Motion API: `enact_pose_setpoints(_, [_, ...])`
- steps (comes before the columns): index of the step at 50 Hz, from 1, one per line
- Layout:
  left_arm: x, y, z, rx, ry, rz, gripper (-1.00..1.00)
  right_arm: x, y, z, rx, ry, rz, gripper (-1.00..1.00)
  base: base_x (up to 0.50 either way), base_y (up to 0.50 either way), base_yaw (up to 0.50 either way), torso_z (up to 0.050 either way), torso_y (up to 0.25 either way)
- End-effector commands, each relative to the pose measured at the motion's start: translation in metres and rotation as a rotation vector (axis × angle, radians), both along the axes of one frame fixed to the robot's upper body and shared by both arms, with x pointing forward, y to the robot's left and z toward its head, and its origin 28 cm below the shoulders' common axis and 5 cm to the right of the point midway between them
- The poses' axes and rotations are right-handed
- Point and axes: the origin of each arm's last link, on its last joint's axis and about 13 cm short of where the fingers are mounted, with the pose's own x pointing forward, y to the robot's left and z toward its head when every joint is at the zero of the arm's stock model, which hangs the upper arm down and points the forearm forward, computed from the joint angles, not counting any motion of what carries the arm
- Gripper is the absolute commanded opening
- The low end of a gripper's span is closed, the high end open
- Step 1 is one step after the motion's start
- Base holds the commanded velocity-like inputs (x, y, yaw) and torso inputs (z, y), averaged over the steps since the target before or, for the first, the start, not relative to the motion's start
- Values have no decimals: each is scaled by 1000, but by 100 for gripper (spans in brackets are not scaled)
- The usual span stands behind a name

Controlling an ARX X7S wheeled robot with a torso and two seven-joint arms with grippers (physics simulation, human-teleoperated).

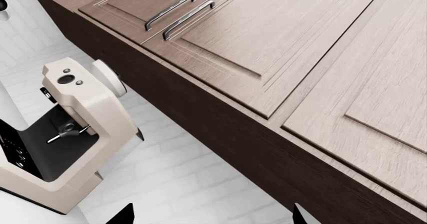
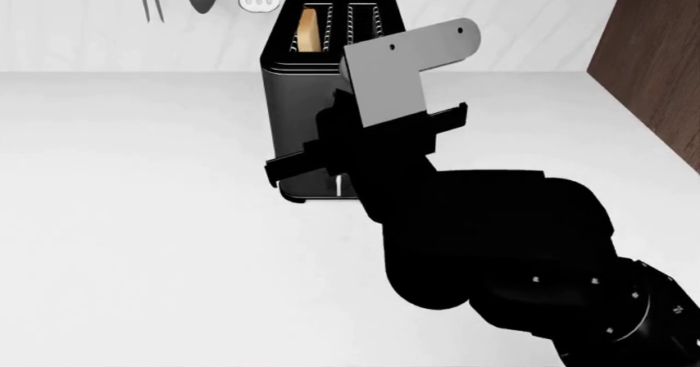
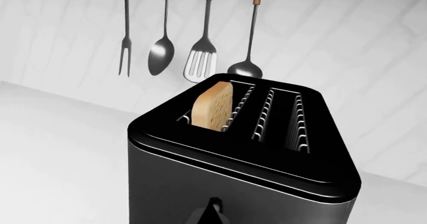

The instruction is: Push down the lever of the toaster to turn it on.

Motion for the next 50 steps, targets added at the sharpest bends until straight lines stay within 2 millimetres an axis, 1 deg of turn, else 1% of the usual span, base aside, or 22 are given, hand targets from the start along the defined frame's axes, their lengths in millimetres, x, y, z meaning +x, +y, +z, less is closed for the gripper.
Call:
enact_pose_setpoints(1, [0, 0, 0, 1, 0, 0, 100, 10, 1, -16, -26, 128, -18, -100, 0, 0, 0, 0, 0])
enact_pose_setpoints(25, [-1, 0, 1, -1, -2, 2, 100, 10, 4, -33, -72, 180, -7, -100, 0, 0, 0, 0, 0])
enact_pose_setpoints(42, [-1, -1, 0, 0, -1, 1, 100, 6, 6, -41, -79, 262, 19, -100, 1, 0, 0, -1, 0])
enact_pose_setpoints(50, [0, 0, 0, 1, -2, 1, 100, 5, 7, -43, -89, 271, 27, -100, 3, 1, 1, -1, 0])
